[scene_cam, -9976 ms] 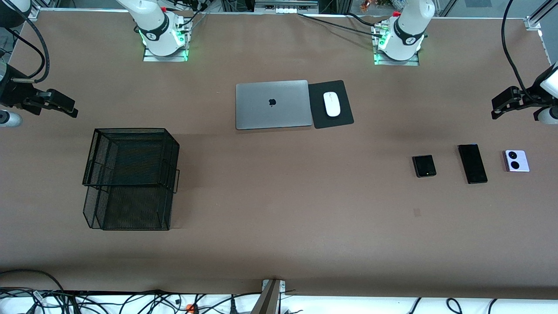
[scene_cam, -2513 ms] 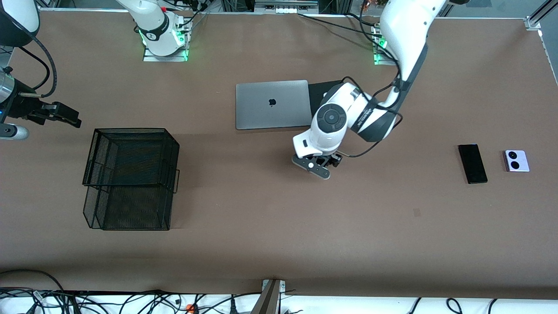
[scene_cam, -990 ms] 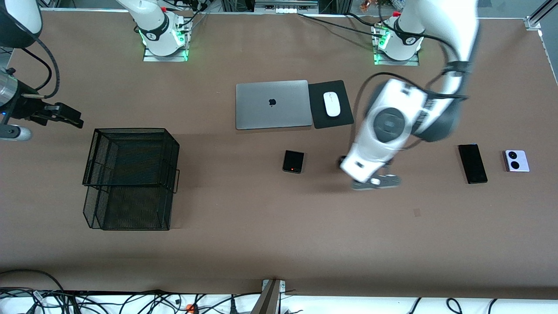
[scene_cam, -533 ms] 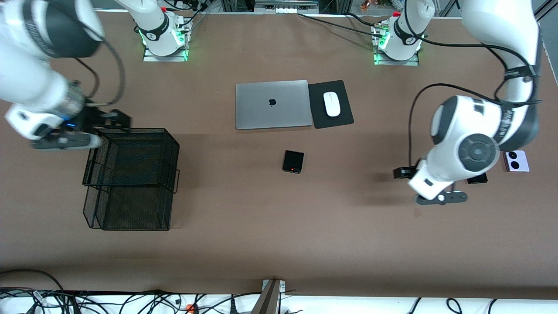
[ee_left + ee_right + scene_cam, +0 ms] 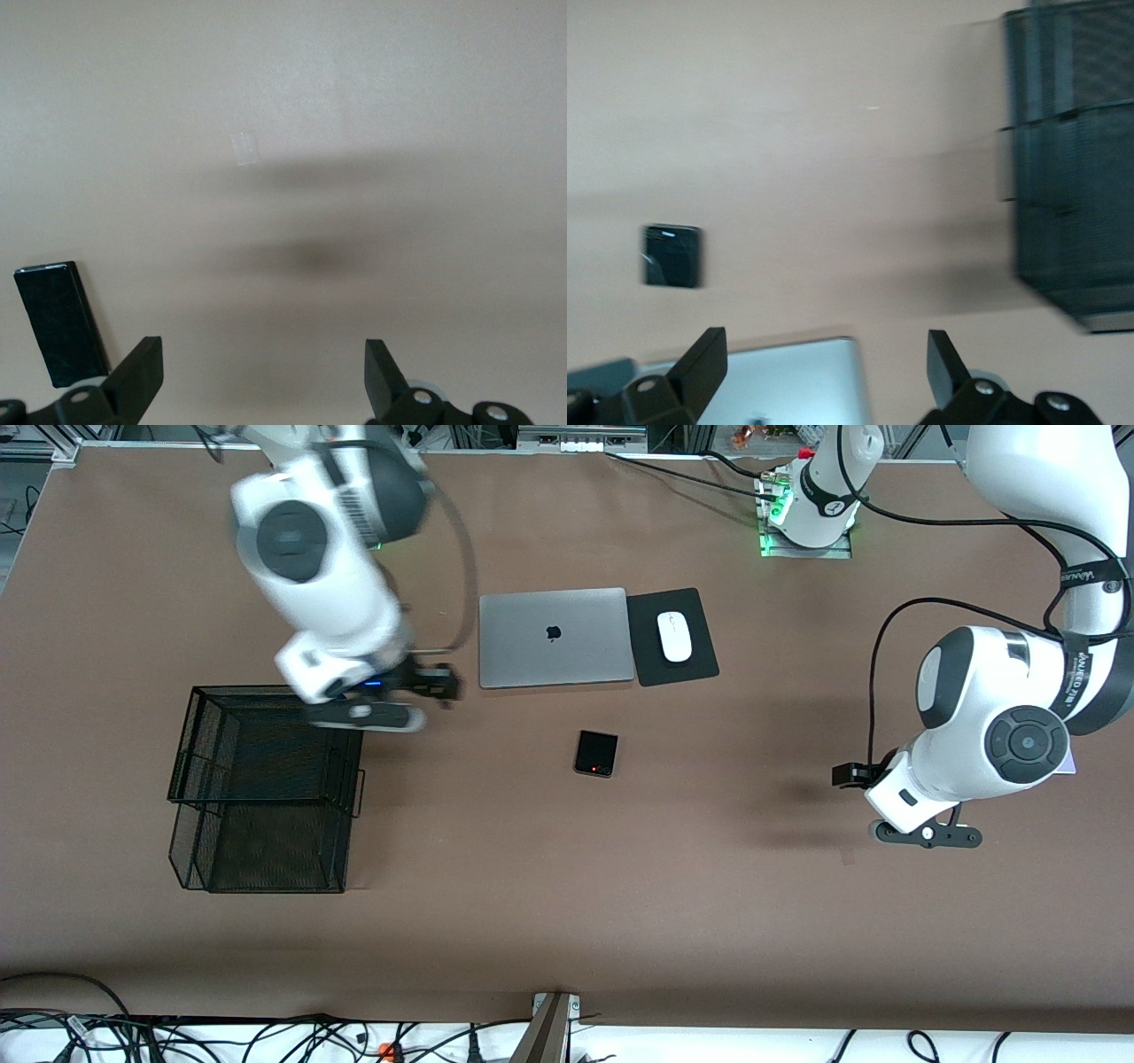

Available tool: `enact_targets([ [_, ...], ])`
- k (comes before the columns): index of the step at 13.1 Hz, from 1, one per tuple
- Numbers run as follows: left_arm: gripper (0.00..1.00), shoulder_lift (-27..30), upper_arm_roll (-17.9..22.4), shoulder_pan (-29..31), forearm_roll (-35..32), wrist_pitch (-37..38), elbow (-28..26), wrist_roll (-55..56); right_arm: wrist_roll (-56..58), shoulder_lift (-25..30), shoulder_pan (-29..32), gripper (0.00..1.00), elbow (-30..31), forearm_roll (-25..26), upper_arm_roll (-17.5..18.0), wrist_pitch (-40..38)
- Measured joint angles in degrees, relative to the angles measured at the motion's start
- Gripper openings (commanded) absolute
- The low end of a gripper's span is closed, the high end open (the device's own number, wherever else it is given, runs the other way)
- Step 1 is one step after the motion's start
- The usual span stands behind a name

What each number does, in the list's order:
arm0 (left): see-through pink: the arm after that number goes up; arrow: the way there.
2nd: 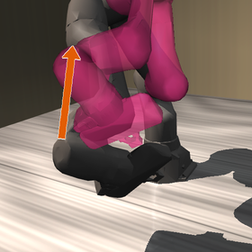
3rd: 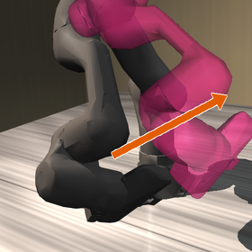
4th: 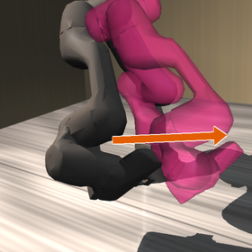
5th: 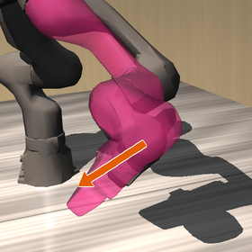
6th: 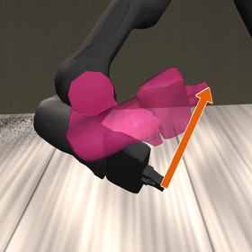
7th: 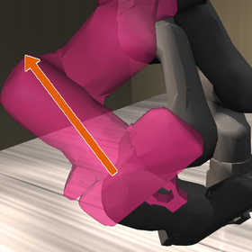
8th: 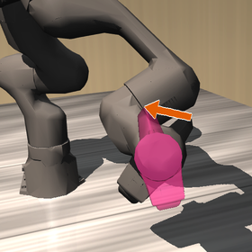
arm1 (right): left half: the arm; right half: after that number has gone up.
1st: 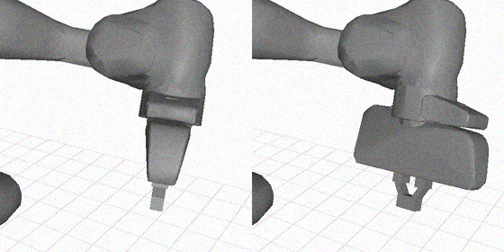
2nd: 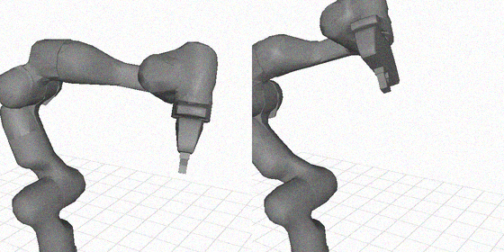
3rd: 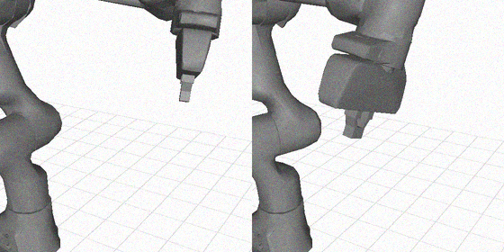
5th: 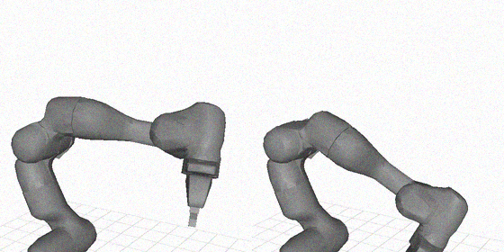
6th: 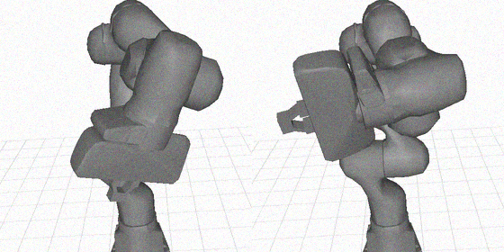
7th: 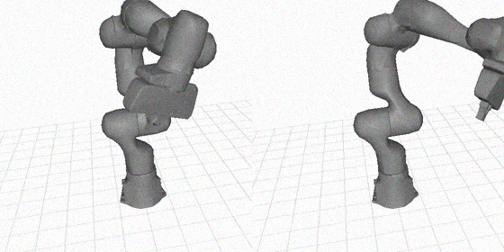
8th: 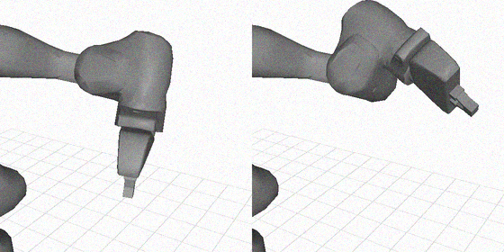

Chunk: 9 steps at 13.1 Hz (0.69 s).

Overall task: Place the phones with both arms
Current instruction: 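Grasp the flip phone with the right gripper while the left grasps the bar phone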

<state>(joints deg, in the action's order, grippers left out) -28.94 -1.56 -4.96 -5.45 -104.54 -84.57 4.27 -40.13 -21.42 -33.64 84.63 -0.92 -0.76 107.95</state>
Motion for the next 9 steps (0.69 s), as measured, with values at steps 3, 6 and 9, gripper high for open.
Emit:
enact_targets([
  [3, 1.0, 0.3, 0.0, 2.0, 0.0, 0.3, 0.3, -1.2, -11.0, -9.9, -6.8, 1.0, -9.8, 1.3, -0.1, 2.6],
  [6, 1.0, 0.9, 0.0, 2.8, 0.0, 1.8, 0.4, -1.6, -20.2, -18.8, -12.9, 1.0, -17.1, 4.4, -0.3, 5.3],
  [9, 1.0, 2.0, 0.0, 3.4, 0.0, 2.7, 0.6, -1.6, -26.8, -25.0, -16.4, 1.0, -18.8, 5.3, -0.6, 9.1],
])
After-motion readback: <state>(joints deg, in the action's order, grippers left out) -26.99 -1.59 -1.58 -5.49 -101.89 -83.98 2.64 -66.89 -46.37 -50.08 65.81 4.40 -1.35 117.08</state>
